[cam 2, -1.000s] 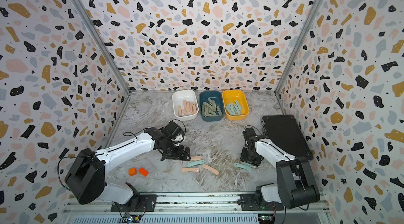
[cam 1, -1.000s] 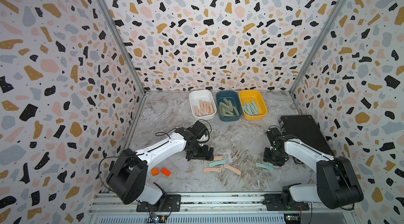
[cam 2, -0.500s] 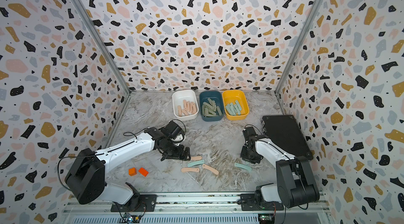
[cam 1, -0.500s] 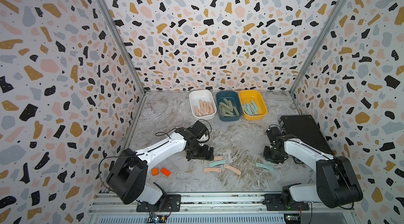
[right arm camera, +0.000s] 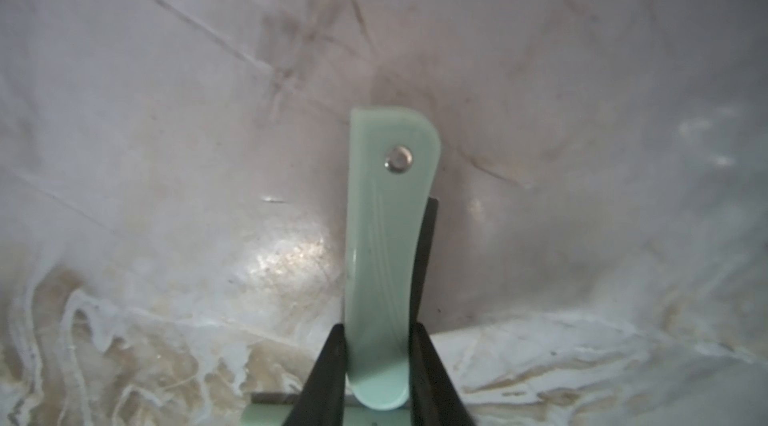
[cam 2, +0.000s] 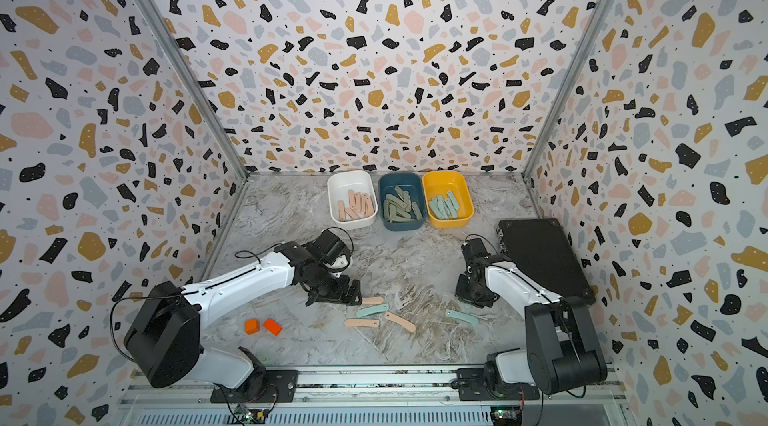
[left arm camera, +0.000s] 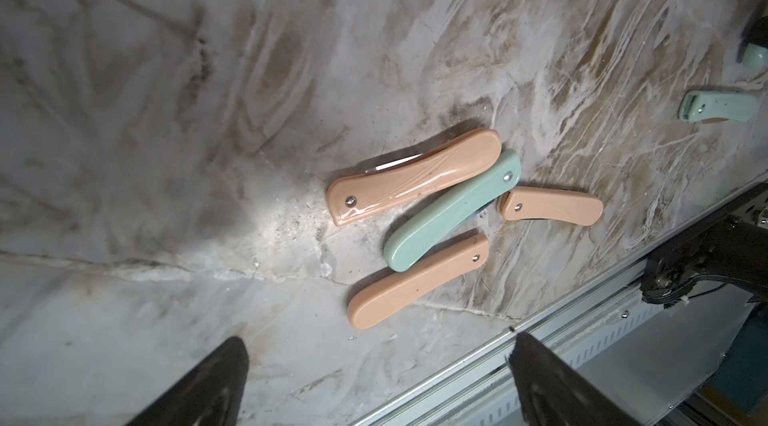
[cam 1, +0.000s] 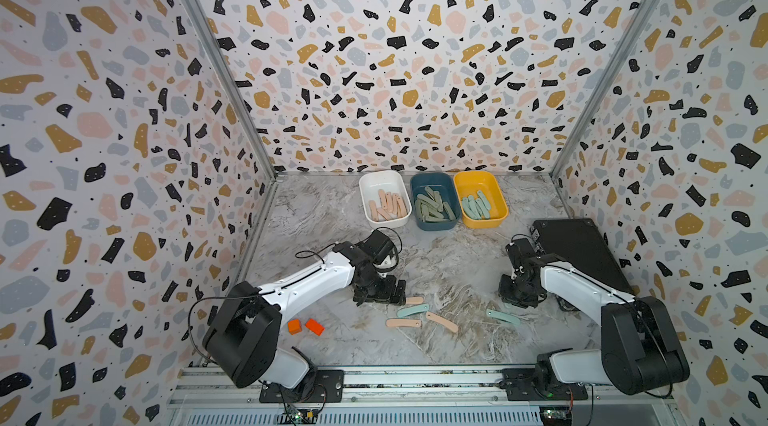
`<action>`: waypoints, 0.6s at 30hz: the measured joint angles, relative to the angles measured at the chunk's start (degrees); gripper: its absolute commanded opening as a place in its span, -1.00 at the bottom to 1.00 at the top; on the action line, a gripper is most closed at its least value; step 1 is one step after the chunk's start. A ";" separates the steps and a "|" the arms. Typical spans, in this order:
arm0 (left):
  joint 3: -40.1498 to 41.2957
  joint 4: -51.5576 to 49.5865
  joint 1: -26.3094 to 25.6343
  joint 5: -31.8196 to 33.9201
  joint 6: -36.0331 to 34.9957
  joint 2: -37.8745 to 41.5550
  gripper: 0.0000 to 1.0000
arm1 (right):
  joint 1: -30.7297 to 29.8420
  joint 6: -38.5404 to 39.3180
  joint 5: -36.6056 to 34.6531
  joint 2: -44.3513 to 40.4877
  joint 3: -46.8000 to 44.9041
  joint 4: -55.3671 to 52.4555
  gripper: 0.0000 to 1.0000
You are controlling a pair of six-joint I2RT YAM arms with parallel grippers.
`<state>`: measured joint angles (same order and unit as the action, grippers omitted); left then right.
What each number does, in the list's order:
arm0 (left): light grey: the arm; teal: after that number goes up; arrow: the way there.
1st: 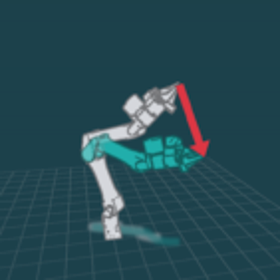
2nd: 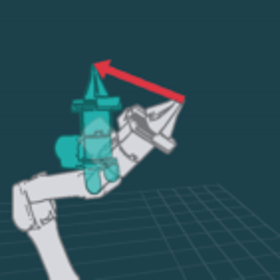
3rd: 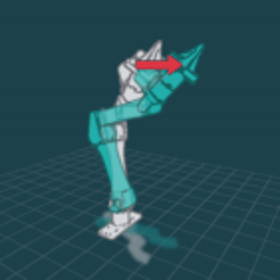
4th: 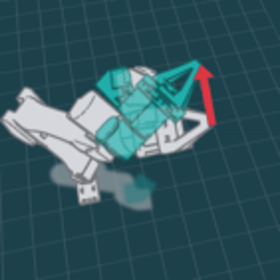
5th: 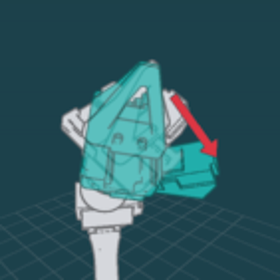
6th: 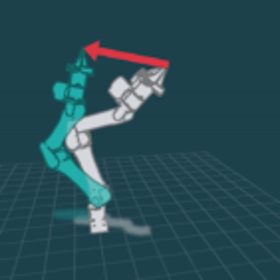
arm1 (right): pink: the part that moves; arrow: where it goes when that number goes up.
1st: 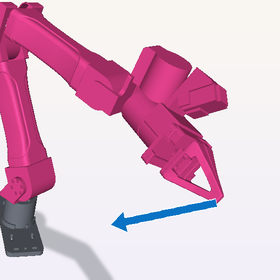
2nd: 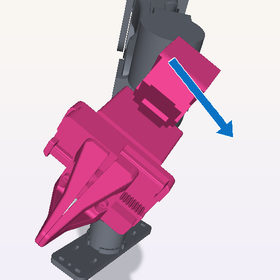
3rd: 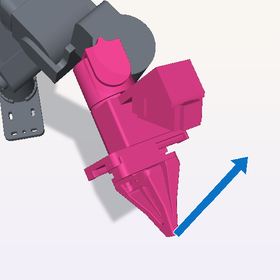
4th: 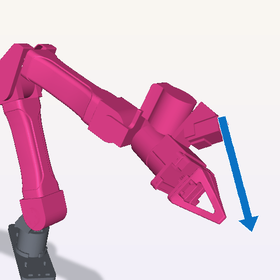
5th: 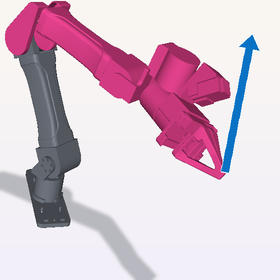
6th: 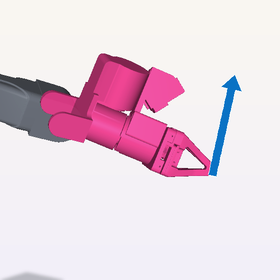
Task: Place the fruit knives into the storage box by color
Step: Pick up the fruit knife from the center of the board.
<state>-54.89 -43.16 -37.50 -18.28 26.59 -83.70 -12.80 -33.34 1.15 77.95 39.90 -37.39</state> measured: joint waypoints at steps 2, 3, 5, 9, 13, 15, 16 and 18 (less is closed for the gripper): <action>-0.20 -0.07 0.42 0.15 0.04 0.00 0.98 | 0.00 0.28 0.28 0.00 1.66 -0.07 -0.68; -0.26 -0.07 0.59 0.04 0.07 0.00 0.98 | 0.00 0.42 0.42 0.00 2.56 -0.02 -0.68; -0.48 -0.13 1.20 -0.44 0.09 -0.26 0.98 | 0.00 0.81 0.61 0.00 3.96 0.15 -0.68; -1.14 -0.09 2.89 -0.96 0.07 -1.29 0.98 | 0.00 1.62 0.79 0.04 4.48 0.55 -0.68; -1.14 -0.11 4.37 -1.27 0.07 -1.31 0.98 | 0.00 2.47 0.85 1.11 4.55 0.61 -0.69; -1.14 -0.09 4.90 -1.57 0.07 -1.31 0.98 | 0.00 2.75 0.87 2.03 4.57 0.61 -0.69; -1.14 -0.09 5.09 -1.77 0.07 -1.31 0.98 | 0.00 2.91 0.90 2.40 4.57 0.61 -0.69; -1.14 -0.09 5.27 -2.08 0.04 -1.31 0.98 | 0.00 3.04 0.90 2.71 4.57 0.66 -0.69</action>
<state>-56.03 -43.24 -32.23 -20.36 26.63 -85.01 -12.80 -30.30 2.04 80.66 44.47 -36.73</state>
